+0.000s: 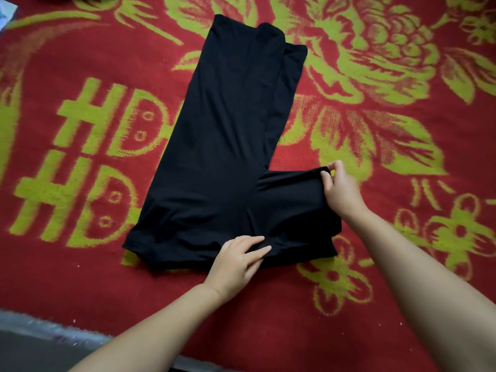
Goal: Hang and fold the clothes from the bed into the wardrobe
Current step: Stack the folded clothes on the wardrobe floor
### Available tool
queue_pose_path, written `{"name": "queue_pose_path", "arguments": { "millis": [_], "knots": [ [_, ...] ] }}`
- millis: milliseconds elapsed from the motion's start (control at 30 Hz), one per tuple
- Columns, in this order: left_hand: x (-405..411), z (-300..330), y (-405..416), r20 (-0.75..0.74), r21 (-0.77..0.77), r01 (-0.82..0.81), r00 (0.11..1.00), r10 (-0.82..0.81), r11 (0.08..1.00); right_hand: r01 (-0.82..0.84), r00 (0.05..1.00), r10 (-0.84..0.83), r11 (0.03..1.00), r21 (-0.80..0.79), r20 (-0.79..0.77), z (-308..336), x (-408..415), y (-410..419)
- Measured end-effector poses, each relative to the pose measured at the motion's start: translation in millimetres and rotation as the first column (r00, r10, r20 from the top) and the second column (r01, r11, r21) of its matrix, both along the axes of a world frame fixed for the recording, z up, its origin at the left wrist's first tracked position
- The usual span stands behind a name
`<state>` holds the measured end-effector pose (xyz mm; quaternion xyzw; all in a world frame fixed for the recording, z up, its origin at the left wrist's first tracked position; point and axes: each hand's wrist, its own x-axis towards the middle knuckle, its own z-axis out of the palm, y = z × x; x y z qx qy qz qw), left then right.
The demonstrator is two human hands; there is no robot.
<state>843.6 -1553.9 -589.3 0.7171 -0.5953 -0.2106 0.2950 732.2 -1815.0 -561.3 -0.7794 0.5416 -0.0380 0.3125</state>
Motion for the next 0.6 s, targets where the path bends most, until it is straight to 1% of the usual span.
{"name": "queue_pose_path", "arguments": {
  "millis": [100,167,200,267,300,333,367,400,467,500,533,567,600],
  "knots": [
    [-4.9,-2.4,2.1,-0.052,-0.004,0.010,0.999,-0.011,1.000,0.062,0.990,-0.062,0.998,0.002,-0.129,-7.7,-8.8,-1.7],
    [-4.2,-8.1,1.5,-0.029,0.016,0.052,0.998,-0.052,0.998,0.103,0.969,-0.106,0.994,-0.027,-0.222,-17.9,-15.1,5.1],
    [-3.5,-11.7,1.1,0.005,0.054,0.092,0.996,-0.093,0.994,0.121,0.960,-0.129,0.992,-0.048,-0.248,-24.0,-18.3,11.3],
    [-1.9,-18.6,2.3,0.064,0.212,0.185,0.977,-0.202,0.960,0.176,0.960,-0.185,0.982,-0.065,-0.211,-32.0,-23.6,27.1],
    [-0.8,-21.5,4.4,0.064,0.285,0.219,0.967,-0.246,0.933,0.200,0.959,-0.210,0.977,-0.070,-0.190,-34.4,-25.6,36.1],
    [1.1,-22.2,7.2,0.056,0.320,0.239,0.961,-0.270,0.917,0.207,0.955,-0.217,0.976,-0.074,-0.200,-35.8,-27.9,45.5],
    [4.1,-20.8,11.5,0.058,0.321,0.248,0.958,-0.280,0.914,0.203,0.948,-0.212,0.977,-0.065,-0.239,-36.4,-30.5,54.4],
    [8.4,-19.7,16.1,0.105,0.299,0.252,0.950,-0.294,0.920,0.205,0.935,-0.205,0.978,-0.033,-0.289,-36.9,-33.6,61.3],
    [23.3,-16.0,22.4,0.275,0.272,0.230,0.912,-0.305,0.934,0.269,0.906,-0.216,0.958,0.099,-0.365,-32.9,-37.6,65.9],
    [34.1,-12.6,24.5,0.340,0.303,0.185,0.896,-0.287,0.935,0.304,0.910,-0.228,0.934,0.185,-0.345,-29.2,-38.7,63.9],
    [48.2,-10.9,29.4,0.385,0.365,0.135,0.879,-0.282,0.921,0.315,0.931,-0.241,0.911,0.266,-0.275,-24.2,-36.8,61.2],
    [62.1,-13.6,35.9,0.418,0.422,0.085,0.866,-0.276,0.903,0.309,0.949,-0.266,0.893,0.326,-0.172,-17.8,-34.3,57.5],
    [73.7,-18.3,42.1,0.412,0.499,0.056,0.863,-0.294,0.865,0.294,0.954,-0.296,0.883,0.366,-0.051,-8.8,-29.6,54.8]
  ]
}}
